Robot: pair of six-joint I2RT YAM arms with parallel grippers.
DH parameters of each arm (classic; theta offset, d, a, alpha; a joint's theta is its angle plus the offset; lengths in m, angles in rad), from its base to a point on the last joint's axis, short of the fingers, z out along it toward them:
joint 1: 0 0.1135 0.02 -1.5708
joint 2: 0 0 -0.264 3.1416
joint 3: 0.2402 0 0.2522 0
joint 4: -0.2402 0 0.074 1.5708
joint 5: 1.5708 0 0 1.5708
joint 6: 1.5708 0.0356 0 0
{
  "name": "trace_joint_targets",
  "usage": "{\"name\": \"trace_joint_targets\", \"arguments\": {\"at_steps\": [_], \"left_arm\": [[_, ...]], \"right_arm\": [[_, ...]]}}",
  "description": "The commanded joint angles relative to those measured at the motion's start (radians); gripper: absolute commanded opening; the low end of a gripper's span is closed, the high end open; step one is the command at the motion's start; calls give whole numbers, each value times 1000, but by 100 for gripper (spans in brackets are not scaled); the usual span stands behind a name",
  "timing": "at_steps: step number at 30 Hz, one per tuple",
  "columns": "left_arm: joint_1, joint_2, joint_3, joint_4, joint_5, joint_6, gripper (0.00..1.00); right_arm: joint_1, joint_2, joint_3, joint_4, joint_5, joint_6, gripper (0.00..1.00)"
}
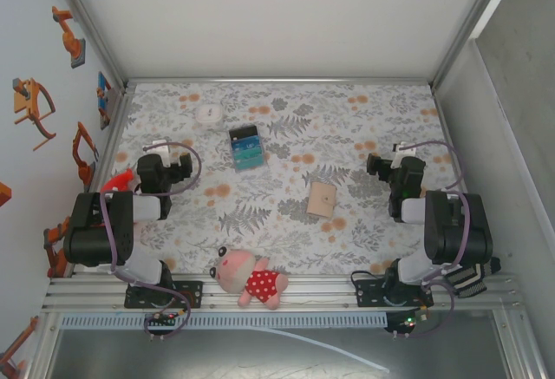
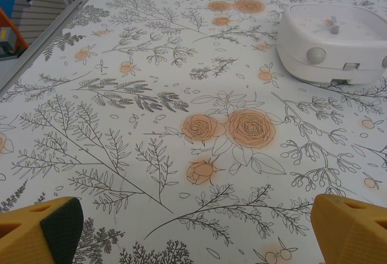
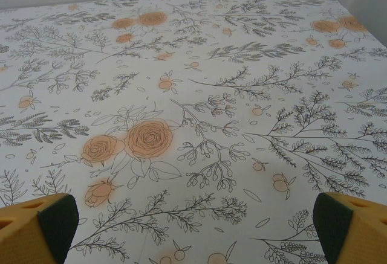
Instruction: Take the credit cards out of the card holder
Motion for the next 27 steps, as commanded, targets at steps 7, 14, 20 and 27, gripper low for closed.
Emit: {"name": "trace_joint_targets", "arguments": {"at_steps": [7,14,20,27], "left_arm": [[7,-60,59,-132,25,-5,97],[2,-195,75,-255,-37,-21,97],[-24,-347,86,-369,-84,-118,97],[-217,-443,71,-482,-284,-156,97]], "right_arm": [[5,-34,28,-44,34,-1,100],[5,-195,35,-206,99,33,99],[7,-354,162,-639,151,197,100],[58,-496,201,-980,145,300,99]]}}
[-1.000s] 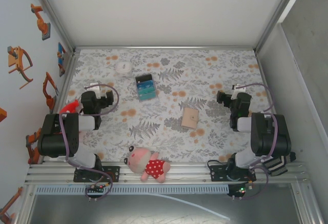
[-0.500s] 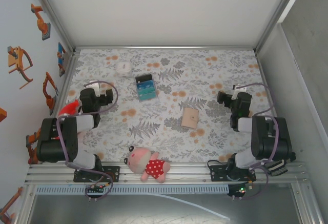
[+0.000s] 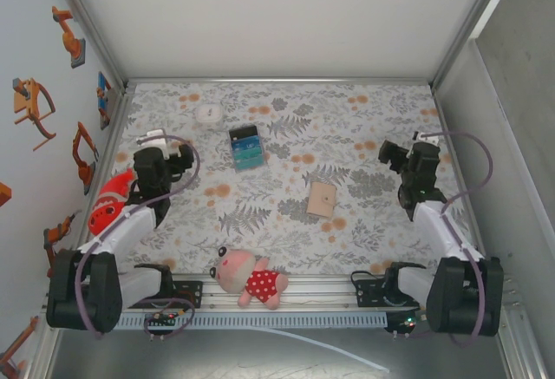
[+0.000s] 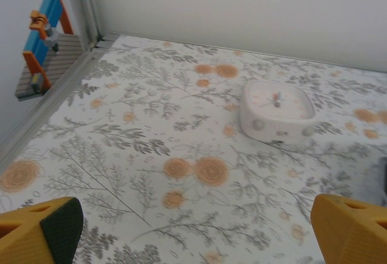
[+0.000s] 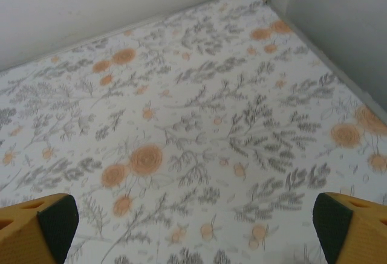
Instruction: Take the credit cards out of the card holder
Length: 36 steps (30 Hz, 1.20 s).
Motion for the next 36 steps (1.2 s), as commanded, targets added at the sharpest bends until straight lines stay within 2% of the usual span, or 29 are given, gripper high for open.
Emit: {"name": "trace_joint_targets", "arguments": {"at_steps": [1,6,10,12,17,22,36], "left_arm": [[-96,-39,-5,-85,-150,-55,97],[-249,-74,-29,-98,-220,-138,97],[-379,-55,-20,-96,-333,-186,97],[-407,-42,-9,-88,-371,-226,97],[-409,-3,26,-67,-386,-278,97],[-409,54,86,-128,-430,-312,97],[-407,49,94,-177,-486,-361,97]], "right_arm": [[55,-59,27,-293,23,88,99],[252,-121,54,-492,124,170,100],[432,-81,70,-578,173,300,100],[505,-40,81,-584,171,359,100],[647,90,144,-606,164,461,100],[711,202,191,-565,120,510,100],[758,440,266,-476,52,545,100]]}}
